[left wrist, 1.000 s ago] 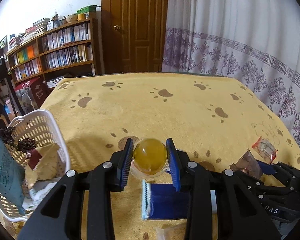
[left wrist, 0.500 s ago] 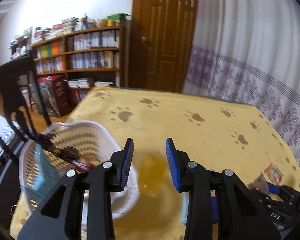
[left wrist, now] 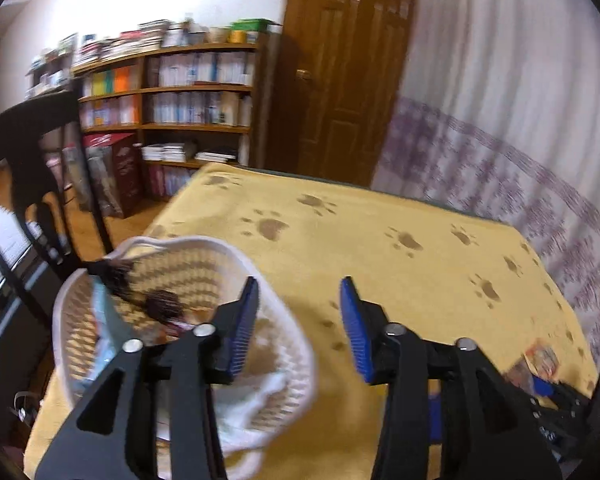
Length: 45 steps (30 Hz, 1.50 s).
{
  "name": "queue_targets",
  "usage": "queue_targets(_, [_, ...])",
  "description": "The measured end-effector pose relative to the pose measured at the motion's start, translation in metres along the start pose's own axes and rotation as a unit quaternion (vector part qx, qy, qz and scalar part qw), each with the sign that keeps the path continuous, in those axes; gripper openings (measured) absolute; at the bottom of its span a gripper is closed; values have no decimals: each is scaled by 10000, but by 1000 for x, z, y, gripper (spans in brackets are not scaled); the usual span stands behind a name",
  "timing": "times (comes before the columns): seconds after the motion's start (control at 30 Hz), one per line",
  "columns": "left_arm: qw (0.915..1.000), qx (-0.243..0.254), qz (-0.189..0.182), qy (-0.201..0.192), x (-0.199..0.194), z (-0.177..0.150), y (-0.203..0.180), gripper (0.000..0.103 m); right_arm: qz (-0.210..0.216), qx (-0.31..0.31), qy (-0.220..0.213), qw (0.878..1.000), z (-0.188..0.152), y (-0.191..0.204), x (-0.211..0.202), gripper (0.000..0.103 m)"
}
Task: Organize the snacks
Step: 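Return the left gripper to the table and grasp another yellow jelly cup, then carry the jelly cup over the basket and open the left gripper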
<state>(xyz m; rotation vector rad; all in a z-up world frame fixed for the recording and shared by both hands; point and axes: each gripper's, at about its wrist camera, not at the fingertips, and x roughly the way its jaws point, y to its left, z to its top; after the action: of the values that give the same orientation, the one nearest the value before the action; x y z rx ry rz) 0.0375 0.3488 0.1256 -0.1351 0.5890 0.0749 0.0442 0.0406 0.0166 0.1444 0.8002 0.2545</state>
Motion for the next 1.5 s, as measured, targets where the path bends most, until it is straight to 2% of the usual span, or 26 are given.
queue_targets(0.1, [9989, 386, -244, 75, 2, -10, -29, 57, -1, 0, -2, 10000, 0, 0, 0, 61])
queue_targets(0.2, [9953, 774, -552, 180, 7, -24, -62, 57, -1, -3, -4, 10000, 0, 0, 0, 61])
queue_targets(0.37, [9900, 1229, -592, 366, 31, -47, -94, 57, 11, 26, -8, 10000, 2, -1, -1, 61])
queue_targets(0.43, [9897, 1198, -583, 528, 46, -51, -95, 57, 20, 39, -10, 10000, 4, -2, -2, 61])
queue_targets(0.57, [9909, 961, -339, 885, 81, -58, -83, 57, 40, 76, -22, 10000, 5, -4, -2, 61])
queue_targets(0.73, [9876, 547, -463, 1399, 104, -61, -66, 57, 47, 106, -26, 9999, 4, -4, -1, 61])
queue_targets(0.83, [9872, 559, -467, 1417, 105, -62, -67, 56, 41, 114, -28, 9999, 4, -4, 0, 61])
queue_targets(0.87, [9870, 636, -442, 1409, 105, -62, -70, 47, 38, 109, -27, 9999, 4, -3, 0, 61])
queue_targets(0.97, [9862, 754, -567, 1360, 101, -64, -75, 47, 42, 111, -35, 9999, 4, -4, 0, 61])
queue_targets(1.27, [9882, 908, -932, 801, 57, -50, -87, 44, 40, 111, -36, 9999, 4, -4, 0, 61])
queue_targets(1.5, [9912, 683, -959, 607, 40, -38, -76, 44, 44, 111, -38, 9999, 3, -4, -1, 61])
